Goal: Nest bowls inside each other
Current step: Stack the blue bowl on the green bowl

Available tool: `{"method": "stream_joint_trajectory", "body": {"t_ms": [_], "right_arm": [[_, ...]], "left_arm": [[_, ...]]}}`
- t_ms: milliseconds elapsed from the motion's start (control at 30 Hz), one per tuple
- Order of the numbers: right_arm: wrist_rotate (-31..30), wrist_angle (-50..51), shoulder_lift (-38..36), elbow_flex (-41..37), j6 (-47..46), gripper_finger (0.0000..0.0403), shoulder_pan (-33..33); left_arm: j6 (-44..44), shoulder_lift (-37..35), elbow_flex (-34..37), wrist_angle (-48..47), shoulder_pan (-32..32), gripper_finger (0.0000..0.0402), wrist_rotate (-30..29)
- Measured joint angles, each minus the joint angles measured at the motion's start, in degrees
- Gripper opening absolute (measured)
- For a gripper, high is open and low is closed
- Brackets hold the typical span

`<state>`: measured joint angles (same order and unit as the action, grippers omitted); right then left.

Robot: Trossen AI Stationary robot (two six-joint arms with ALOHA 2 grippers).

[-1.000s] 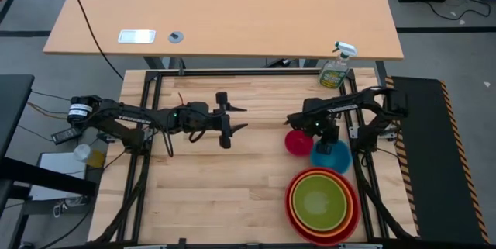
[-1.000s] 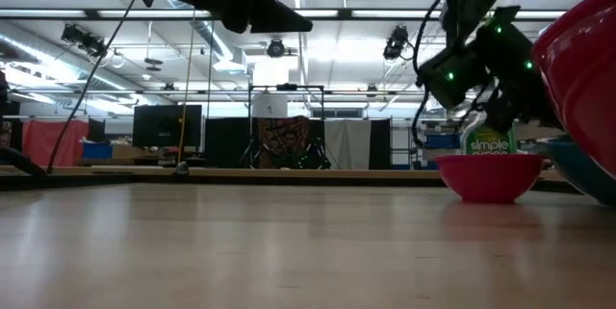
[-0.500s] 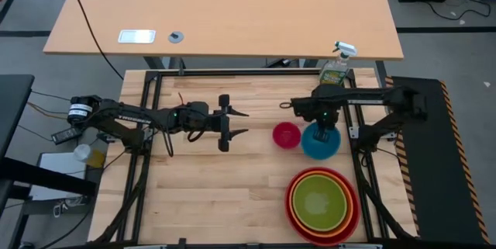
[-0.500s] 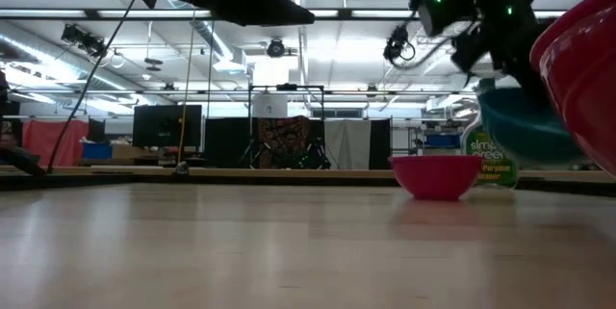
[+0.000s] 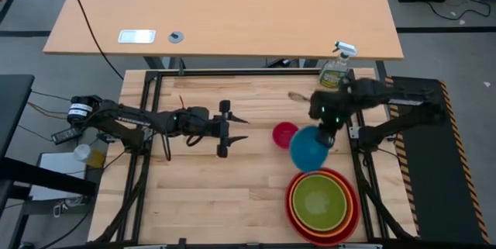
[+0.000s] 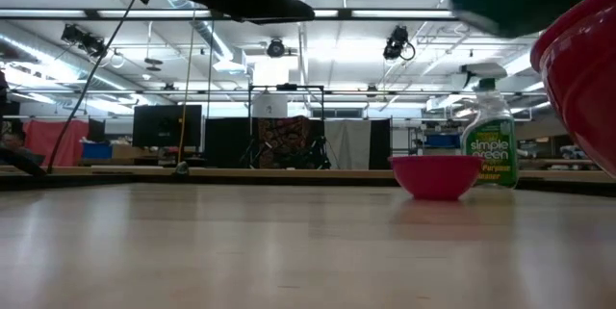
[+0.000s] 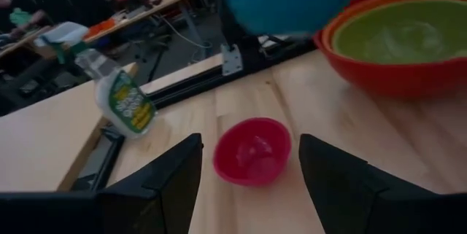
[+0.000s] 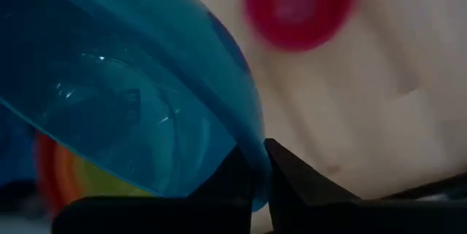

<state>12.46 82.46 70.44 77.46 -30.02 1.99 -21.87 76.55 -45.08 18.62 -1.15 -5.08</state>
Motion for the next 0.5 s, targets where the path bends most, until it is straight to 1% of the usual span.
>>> {"method": "stream_joint_trajectory", "body": {"t_ms": [133, 300, 400, 500], "right_arm": [[4.34, -0.68, 1.99, -0.69, -8.97, 0.0031, -10.65], [7.15, -2.12, 8.16, -0.69, -19.12, 0.0031, -21.89], [7.12, -1.76, 13.10, -0.69, -22.39, 0.0032, -26.13], [7.59, -1.82, 18.22, -0.71, -22.90, 0.0035, -28.57]], "left_arm": [[-1.23, 0.00, 0.00, -0.57, -0.82, 0.0233, -0.06], [-1.25, 0.00, 0.00, -0.46, -0.96, 0.0233, -0.17], [-1.25, 0.00, 0.00, -0.08, -0.96, 0.0233, -0.17], [-1.24, 0.00, 0.00, 0.83, -0.96, 0.0233, -0.17]]}}
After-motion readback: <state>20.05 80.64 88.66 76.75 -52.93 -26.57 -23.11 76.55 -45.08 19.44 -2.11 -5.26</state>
